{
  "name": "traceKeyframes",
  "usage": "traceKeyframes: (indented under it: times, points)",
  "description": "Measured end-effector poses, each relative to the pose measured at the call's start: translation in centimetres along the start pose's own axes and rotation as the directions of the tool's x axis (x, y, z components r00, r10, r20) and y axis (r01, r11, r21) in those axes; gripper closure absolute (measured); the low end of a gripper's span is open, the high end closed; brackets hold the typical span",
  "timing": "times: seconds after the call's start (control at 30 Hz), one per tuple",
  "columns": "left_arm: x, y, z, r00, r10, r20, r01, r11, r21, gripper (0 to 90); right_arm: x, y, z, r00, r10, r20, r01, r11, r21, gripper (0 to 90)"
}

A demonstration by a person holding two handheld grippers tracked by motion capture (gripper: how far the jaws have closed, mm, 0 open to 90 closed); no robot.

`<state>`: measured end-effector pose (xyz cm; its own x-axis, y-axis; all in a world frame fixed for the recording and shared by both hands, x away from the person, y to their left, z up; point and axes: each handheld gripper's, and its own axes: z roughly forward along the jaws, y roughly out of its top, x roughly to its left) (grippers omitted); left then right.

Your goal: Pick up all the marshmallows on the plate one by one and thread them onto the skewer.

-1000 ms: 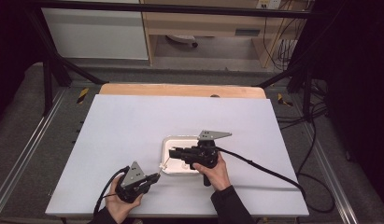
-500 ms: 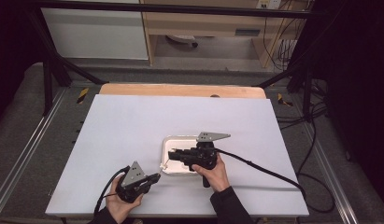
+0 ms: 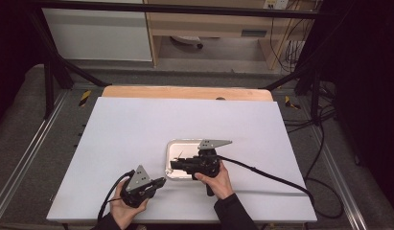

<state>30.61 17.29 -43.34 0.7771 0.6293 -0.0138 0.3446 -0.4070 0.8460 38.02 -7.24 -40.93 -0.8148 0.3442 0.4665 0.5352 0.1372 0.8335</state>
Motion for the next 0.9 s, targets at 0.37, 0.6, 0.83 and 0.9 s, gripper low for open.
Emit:
traceKeyframes:
  times: [0.37,0.6,0.83,0.9]
  points:
    - [0.0,0.1,0.0,1.0,-0.001,0.003,0.001,1.0,-0.009,88.6,0.1,-0.1,0.0,0.9988,-0.009,0.049,0.009,1.0,0.003,55.3]
    - [0.3,0.0,0.0,0.9998,-0.021,-0.002,0.021,0.9998,-0.005,88.6,0.3,0.4,-0.7,0.9946,-0.038,0.096,0.038,0.999,0.002,32.3]
    - [0.4,0.0,-0.1,0.9998,-0.021,-0.003,0.021,0.9998,-0.004,88.6,0.5,0.8,-1.6,0.9847,-0.086,0.152,0.079,0.995,0.055,15.4]
    - [0.5,-0.1,-0.2,0.9997,-0.025,-0.004,0.025,0.9997,-0.004,88.6,0.4,0.8,-1.8,0.9792,-0.106,0.173,0.093,0.992,0.084,11.5]
